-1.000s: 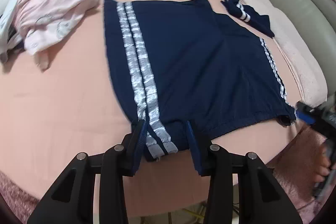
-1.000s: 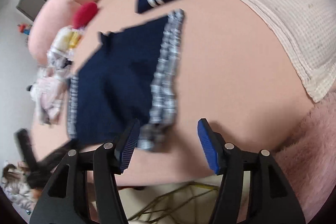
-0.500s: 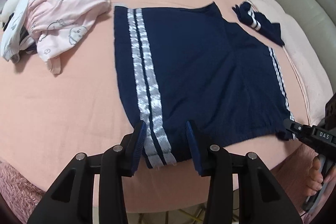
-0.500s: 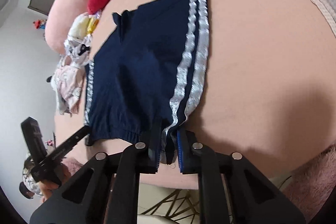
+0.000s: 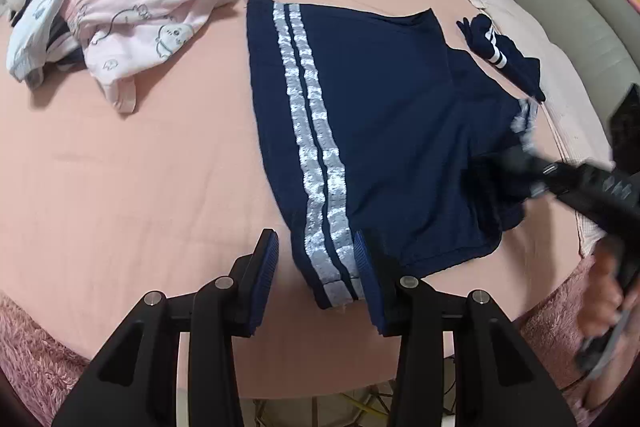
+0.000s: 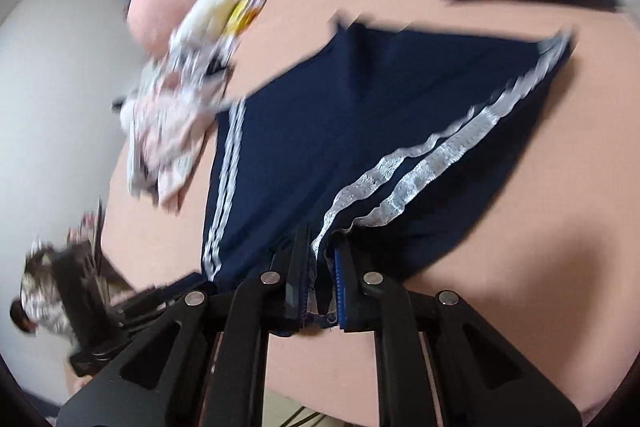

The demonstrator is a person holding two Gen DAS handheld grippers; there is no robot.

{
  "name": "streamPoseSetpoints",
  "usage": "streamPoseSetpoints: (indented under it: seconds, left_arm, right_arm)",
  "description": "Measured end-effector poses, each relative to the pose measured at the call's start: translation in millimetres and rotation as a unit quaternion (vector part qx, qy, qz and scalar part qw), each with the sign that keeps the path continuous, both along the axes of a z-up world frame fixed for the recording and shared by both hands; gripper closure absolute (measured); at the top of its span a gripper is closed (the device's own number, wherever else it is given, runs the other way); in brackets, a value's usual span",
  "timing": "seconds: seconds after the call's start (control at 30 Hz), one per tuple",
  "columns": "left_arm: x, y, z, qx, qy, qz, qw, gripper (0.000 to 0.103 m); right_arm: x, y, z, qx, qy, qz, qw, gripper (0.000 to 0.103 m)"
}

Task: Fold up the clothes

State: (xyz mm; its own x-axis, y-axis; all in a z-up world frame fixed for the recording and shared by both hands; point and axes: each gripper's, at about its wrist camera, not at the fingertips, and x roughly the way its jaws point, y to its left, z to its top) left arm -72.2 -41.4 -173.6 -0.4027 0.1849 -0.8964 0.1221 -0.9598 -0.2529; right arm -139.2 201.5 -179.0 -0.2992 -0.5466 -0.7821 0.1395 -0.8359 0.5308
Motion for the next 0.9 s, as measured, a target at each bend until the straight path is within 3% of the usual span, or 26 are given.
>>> streamPoseSetpoints:
  seconds: [0.1, 0.17, 0.23, 0.27, 0.4, 0.5, 0.6, 0.67, 0.77, 0.83, 0.9]
  left_arm:
    - [0, -1, 4, 0.002, 0.010, 0.004, 0.9999, 0.061]
    - [-1, -1, 12, 0.013, 0.026, 0.005, 0.9996, 0.061]
    - [-4, 3, 20, 0.027, 0.042, 0.001, 0.9988, 0.061]
    - [-9, 7, 24, 0.037, 0.048, -0.007, 0.9981, 0.061]
    - [-31, 41, 35, 0.065, 0.064, -0.066, 0.9936, 0.060]
    - [-48, 74, 38, 0.057, 0.064, -0.122, 0.9888, 0.060]
    - [-55, 108, 35, 0.028, 0.060, -0.172, 0.9829, 0.060]
    - [-59, 131, 33, 0.006, 0.057, -0.204, 0.9772, 0.060]
    - [-62, 149, 12, -0.029, 0.018, -0.228, 0.9731, 0.060]
    - [-61, 151, 1, -0.035, 0.004, -0.230, 0.9725, 0.060]
    - [-58, 150, -3, -0.034, 0.009, -0.226, 0.9734, 0.060]
  right_arm:
    - [8, -8, -15, -0.017, -0.018, 0.018, 1.000, 0.091]
    - [18, 7, -1, -0.045, -0.009, 0.019, 0.999, 0.086]
    - [25, 26, 21, -0.067, 0.015, 0.014, 0.998, 0.076]
    - [31, 43, 34, -0.079, 0.033, 0.000, 0.996, 0.065]
    - [49, 100, 49, -0.112, 0.052, -0.098, 0.987, 0.063]
    - [54, 127, 29, -0.058, 0.027, -0.168, 0.984, 0.063]
    - [57, 141, 6, -0.012, -0.018, -0.188, 0.982, 0.063]
    - [57, 144, -8, -0.012, -0.060, -0.162, 0.985, 0.063]
    - [63, 132, -17, -0.091, -0.087, -0.116, 0.985, 0.063]
    - [62, 123, -20, -0.131, -0.095, -0.100, 0.982, 0.058]
    - [58, 112, -25, -0.127, -0.099, -0.095, 0.982, 0.048]
